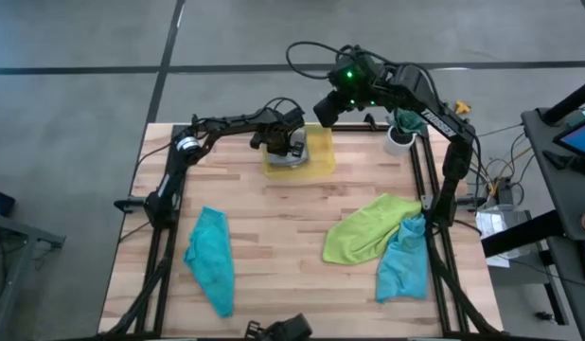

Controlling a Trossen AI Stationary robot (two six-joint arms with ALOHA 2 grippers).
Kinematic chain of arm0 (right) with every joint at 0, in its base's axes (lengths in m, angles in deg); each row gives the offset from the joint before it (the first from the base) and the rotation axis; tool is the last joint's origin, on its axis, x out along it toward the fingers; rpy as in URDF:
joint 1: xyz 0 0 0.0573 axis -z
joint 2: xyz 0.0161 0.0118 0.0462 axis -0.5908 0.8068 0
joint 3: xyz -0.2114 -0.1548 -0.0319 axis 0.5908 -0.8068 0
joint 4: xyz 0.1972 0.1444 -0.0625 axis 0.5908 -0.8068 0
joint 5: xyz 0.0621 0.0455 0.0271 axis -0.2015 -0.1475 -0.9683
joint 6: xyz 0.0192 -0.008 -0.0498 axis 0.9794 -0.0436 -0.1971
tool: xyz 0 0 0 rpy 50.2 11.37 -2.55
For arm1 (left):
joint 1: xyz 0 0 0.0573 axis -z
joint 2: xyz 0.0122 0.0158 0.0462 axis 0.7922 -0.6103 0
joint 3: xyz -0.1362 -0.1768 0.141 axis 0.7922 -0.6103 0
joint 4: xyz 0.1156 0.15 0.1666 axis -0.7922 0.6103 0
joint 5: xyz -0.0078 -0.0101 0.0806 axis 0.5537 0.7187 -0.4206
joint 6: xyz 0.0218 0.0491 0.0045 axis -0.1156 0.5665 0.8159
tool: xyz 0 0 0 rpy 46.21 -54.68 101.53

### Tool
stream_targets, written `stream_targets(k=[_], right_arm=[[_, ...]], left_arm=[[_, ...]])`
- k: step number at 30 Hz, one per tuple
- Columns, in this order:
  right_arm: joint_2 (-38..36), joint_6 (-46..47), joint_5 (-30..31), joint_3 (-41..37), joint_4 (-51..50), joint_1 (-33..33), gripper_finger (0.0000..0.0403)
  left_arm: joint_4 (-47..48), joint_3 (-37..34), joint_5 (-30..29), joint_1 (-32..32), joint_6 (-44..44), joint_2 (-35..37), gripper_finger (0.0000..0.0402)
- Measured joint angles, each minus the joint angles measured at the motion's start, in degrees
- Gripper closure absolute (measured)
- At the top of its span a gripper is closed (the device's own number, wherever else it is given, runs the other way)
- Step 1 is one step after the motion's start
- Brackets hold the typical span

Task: Fold microfiber towels
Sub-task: Put the gray microfiber cloth into the bin

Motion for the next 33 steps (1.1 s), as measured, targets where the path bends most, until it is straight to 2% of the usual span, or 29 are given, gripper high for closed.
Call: stream_targets(k=[13,24,33], right_arm=[[0.0,0.02,0.0,0.0,0.35,0.0,0.0392],[0.0,0.02,0.02,0.0,1.21,0.0,0.0392],[0.0,-0.02,0.02,-0.16,2.16,0.0,0.0392]], left_arm=[[4.2,0.17,0.85,0.4,4.15,0.48,0.0402],[4.4,0.19,0.78,1.42,5.12,1.79,0.0402],[4.65,0.18,1.61,2.05,9.18,3.17,0.0402]])
